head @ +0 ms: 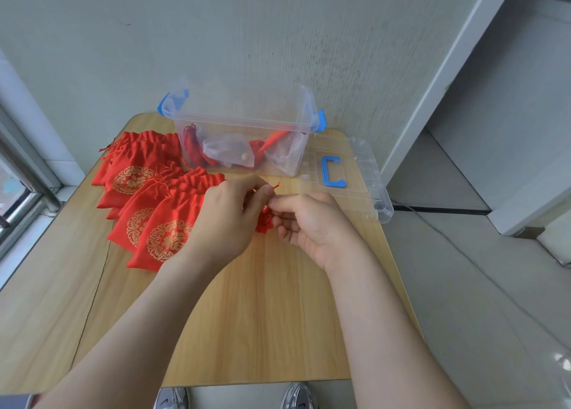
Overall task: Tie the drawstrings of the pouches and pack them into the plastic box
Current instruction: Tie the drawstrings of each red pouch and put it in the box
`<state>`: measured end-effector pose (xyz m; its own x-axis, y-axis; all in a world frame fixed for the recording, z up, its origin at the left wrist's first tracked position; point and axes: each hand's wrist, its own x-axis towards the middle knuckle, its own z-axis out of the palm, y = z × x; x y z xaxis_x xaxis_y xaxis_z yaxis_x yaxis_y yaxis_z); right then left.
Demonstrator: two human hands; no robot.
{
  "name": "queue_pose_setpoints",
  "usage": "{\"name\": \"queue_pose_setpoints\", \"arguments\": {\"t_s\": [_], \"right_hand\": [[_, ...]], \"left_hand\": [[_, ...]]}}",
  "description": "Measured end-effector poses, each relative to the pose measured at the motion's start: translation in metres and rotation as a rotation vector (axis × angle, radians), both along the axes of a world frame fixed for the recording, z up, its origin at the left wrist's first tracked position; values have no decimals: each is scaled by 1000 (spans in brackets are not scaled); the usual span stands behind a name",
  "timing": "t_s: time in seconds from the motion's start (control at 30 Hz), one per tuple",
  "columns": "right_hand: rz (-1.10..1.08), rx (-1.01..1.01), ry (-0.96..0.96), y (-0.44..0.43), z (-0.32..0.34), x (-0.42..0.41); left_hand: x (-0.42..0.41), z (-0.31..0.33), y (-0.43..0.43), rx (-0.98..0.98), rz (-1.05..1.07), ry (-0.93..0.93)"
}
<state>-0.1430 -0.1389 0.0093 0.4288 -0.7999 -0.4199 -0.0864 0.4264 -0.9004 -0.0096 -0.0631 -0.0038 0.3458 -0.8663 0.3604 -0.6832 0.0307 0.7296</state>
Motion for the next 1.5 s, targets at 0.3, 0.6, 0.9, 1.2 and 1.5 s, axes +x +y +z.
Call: {"name": "queue_pose_setpoints", "arguments": {"t_s": [0.3, 0.6, 0.9, 1.2, 1.5], "right_hand": [[116, -243, 39, 1, 1, -2], [239, -741, 469, -2, -4, -3], [187, -957, 620, 7, -1, -3], [213, -1175, 702, 8, 0, -2], [273, -856, 452, 9, -8, -5]], "left_hand": [[3, 6, 4, 21, 8, 74], [8, 4, 4, 149, 46, 70], [10, 5, 2, 201, 108, 94], [14, 12, 3, 244, 113, 306], [8, 7, -1, 169, 62, 577]]}}
